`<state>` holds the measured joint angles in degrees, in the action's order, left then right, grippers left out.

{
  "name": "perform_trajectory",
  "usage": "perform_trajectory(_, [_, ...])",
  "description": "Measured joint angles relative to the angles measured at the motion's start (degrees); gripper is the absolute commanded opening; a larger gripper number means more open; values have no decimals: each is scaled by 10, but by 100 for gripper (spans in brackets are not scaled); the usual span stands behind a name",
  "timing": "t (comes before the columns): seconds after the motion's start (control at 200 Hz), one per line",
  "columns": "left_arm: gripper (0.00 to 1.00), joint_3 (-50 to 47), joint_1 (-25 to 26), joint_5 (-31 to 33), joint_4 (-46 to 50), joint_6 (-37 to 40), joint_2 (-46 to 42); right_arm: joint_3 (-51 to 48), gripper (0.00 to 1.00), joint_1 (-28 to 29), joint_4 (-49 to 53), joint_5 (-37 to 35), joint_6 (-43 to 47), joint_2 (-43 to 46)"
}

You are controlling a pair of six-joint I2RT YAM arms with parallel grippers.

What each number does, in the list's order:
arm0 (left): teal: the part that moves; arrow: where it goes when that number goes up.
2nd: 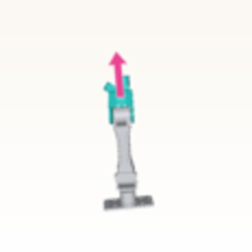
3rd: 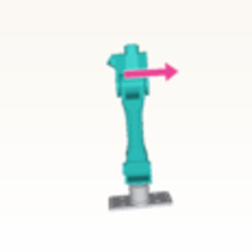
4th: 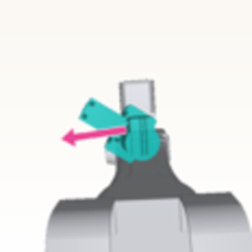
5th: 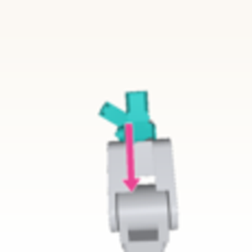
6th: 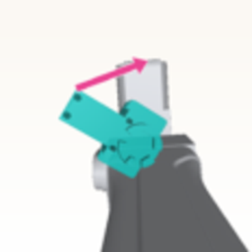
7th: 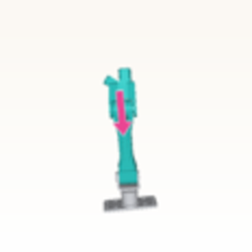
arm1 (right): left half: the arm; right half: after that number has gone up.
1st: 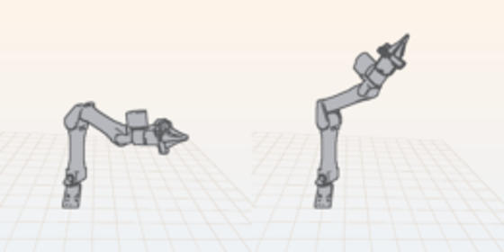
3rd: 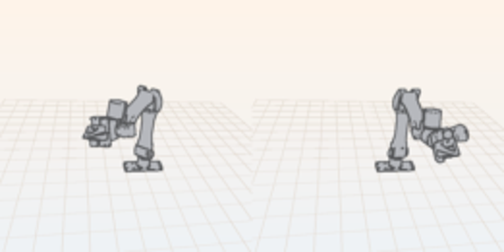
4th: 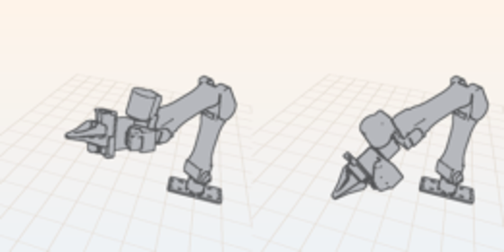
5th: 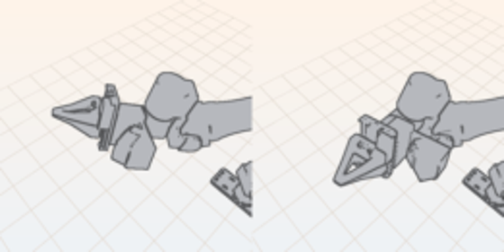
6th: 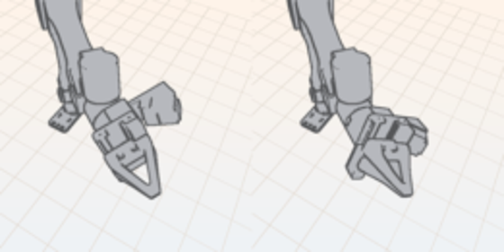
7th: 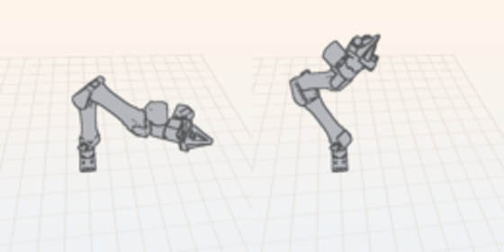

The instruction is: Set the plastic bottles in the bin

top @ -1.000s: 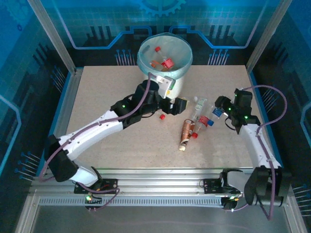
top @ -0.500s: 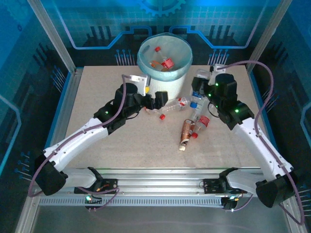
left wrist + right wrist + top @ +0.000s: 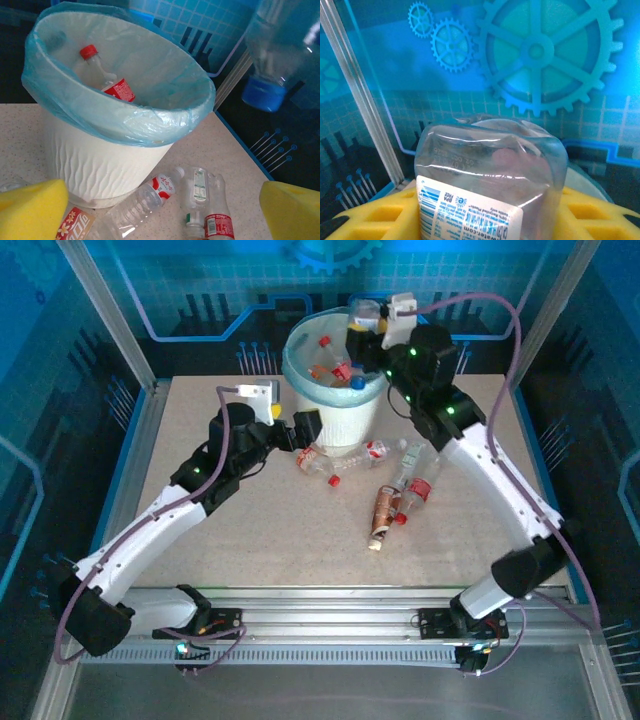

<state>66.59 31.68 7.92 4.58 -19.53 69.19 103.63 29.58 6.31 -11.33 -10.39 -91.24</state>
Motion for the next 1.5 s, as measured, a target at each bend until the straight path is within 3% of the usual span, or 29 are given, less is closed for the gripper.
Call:
perform_trajectory(0.31, [99, -1, -11, 0, 12, 1, -26, 178, 54, 0, 53, -13, 40, -190])
perform_trajectory(0.44, [99, -4, -14, 0, 15, 1, -30, 238, 61, 0, 122, -14, 37, -239])
perform_trajectory(0.675, [99, -5, -18, -3, 16, -1, -30, 265, 72, 0, 182, -24, 29, -246])
perform_trajectory(0.865, [99, -7, -21, -2, 16, -7, -31, 270, 73, 0, 195, -32, 29, -246])
perform_trajectory(1.116, [99, -17, -21, -2, 16, -12, -40, 264, 71, 0, 197, -33, 29, -244])
perform_trajectory(1.501, [99, -35, -23, -2, 16, -16, -44, 272, 60, -5, 226, -18, 22, -253])
